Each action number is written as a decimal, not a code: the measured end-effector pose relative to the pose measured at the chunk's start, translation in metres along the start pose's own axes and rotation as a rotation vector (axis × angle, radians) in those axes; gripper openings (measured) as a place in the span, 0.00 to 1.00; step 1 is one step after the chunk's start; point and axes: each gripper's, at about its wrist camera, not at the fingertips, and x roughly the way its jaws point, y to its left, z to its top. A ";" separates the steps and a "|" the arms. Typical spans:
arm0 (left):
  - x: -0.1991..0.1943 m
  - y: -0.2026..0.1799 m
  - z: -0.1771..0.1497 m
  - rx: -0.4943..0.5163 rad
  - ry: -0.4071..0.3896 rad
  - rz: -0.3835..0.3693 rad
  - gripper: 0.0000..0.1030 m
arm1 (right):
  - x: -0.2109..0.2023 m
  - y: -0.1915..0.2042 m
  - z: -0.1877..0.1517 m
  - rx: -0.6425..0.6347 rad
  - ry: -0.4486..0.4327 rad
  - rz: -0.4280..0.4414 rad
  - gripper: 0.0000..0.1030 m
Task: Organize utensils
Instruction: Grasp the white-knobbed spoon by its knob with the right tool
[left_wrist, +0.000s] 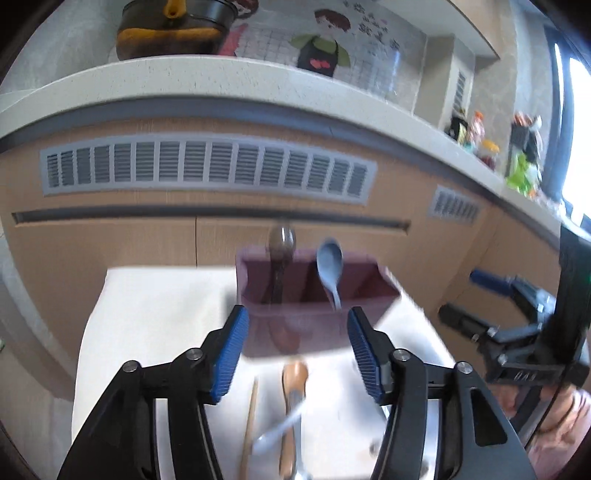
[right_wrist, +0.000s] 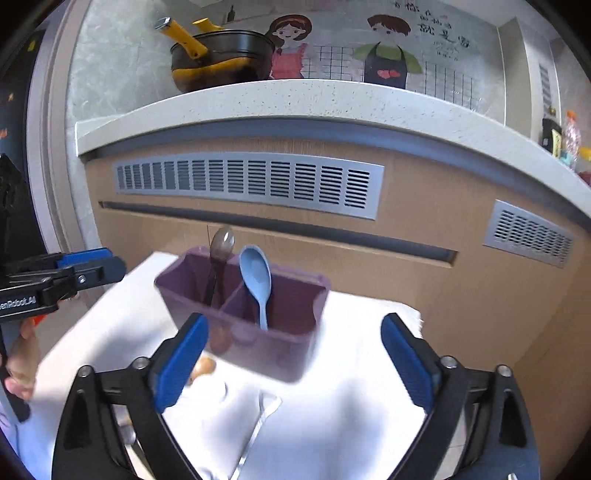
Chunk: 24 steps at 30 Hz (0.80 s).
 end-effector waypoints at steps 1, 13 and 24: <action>-0.003 -0.002 -0.010 0.010 0.022 0.004 0.60 | -0.006 0.001 -0.005 -0.012 0.003 0.001 0.98; -0.019 0.002 -0.102 -0.025 0.235 0.046 0.60 | -0.021 0.028 -0.085 -0.134 0.225 0.066 0.99; -0.022 0.019 -0.120 -0.110 0.283 0.053 0.61 | 0.001 0.075 -0.117 -0.219 0.343 0.227 0.46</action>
